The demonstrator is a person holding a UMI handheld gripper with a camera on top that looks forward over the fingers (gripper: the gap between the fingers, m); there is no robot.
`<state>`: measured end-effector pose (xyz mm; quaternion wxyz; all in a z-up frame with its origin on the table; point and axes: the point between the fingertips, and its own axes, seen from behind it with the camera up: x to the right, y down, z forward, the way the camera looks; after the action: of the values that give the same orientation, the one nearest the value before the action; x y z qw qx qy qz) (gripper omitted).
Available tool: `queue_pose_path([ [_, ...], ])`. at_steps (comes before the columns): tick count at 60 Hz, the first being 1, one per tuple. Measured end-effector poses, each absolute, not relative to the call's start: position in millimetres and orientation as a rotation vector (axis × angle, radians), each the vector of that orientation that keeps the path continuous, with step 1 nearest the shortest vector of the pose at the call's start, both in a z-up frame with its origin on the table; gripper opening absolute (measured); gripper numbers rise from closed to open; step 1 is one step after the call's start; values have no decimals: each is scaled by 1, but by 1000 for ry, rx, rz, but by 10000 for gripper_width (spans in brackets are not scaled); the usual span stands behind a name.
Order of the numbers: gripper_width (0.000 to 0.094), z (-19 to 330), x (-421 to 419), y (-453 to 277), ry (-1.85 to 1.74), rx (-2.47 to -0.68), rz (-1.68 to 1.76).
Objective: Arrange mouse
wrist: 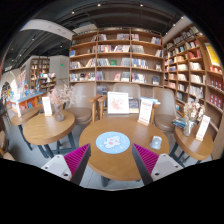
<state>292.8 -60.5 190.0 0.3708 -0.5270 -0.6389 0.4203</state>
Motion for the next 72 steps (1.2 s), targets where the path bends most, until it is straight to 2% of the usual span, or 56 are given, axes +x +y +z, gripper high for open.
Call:
queue_pose_path([
  [8,856,187,286,-37,-1614,-1374,1047],
  [37,860,155,253,115,-1471,-1499,819],
  [48,856,141,237,141,-1465,-1494,798],
  [72,855,81,178,154,-1506,-1574,843],
])
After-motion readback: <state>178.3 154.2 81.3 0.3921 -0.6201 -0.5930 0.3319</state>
